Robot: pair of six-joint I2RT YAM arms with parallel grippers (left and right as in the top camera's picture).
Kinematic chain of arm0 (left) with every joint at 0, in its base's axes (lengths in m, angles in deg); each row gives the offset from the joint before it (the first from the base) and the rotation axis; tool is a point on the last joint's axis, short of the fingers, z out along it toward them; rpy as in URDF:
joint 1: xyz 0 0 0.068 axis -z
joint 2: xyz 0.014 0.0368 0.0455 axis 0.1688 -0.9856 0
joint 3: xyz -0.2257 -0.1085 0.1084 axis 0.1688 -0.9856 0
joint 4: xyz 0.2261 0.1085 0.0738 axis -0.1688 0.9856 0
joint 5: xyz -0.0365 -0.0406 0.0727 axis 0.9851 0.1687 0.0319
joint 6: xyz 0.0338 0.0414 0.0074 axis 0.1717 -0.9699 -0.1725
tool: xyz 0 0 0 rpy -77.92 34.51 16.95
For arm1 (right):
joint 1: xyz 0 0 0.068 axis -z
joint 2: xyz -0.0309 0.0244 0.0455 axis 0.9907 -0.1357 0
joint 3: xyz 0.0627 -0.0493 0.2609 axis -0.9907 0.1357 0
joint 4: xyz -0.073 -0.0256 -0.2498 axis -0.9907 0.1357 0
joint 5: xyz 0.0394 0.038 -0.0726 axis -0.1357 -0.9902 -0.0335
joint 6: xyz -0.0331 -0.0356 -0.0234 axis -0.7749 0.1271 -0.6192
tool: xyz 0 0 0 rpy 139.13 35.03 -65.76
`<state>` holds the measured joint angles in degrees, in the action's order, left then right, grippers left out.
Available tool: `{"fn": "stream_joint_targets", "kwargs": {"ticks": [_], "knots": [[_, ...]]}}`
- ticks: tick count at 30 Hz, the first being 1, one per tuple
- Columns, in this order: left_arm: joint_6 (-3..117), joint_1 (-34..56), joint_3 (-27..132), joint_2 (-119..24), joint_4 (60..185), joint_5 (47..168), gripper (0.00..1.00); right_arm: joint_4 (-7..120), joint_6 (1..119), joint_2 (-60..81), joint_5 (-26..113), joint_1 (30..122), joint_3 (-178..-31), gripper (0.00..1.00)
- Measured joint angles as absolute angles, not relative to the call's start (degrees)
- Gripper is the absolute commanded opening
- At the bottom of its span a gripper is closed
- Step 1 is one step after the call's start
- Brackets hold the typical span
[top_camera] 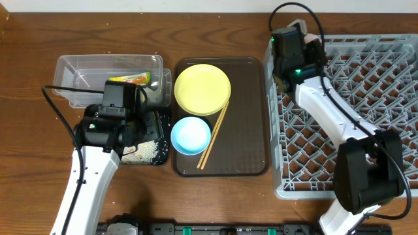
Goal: Sort waste into correct bins and load items into the dishwasher rack
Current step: 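Grasp the pink bowl with the right gripper and carry it to the rack, then release the pink bowl in the rack and reach to the blue bowl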
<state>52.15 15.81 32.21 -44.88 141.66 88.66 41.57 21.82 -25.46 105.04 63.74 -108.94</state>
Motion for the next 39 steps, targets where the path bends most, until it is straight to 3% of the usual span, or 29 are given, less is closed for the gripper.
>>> {"fn": "stream_joint_targets", "kwargs": {"ticks": [7,14,19,26,39], "knots": [[52.1,15.8,32.2,-44.9,141.5,88.7,0.65,48.3,28.2,-25.5,105.7,61.1,-109.0,0.03],[52.1,15.8,32.2,-44.9,141.5,88.7,0.65,58.2,37.2,-25.2,103.7,59.8,-108.4,0.55],[52.1,15.8,32.2,-44.9,141.5,88.7,0.65,60.2,39.8,-20.5,98.4,59.5,-108.3,0.59],[52.1,15.8,32.2,-44.9,141.5,88.7,0.65,60.6,41.1,-9.7,79.1,59.5,-108.3,0.57],[52.2,15.8,32.2,-44.9,141.5,88.6,0.65,64.4,46.8,-11.3,53.8,58.3,-108.4,0.57]]}}
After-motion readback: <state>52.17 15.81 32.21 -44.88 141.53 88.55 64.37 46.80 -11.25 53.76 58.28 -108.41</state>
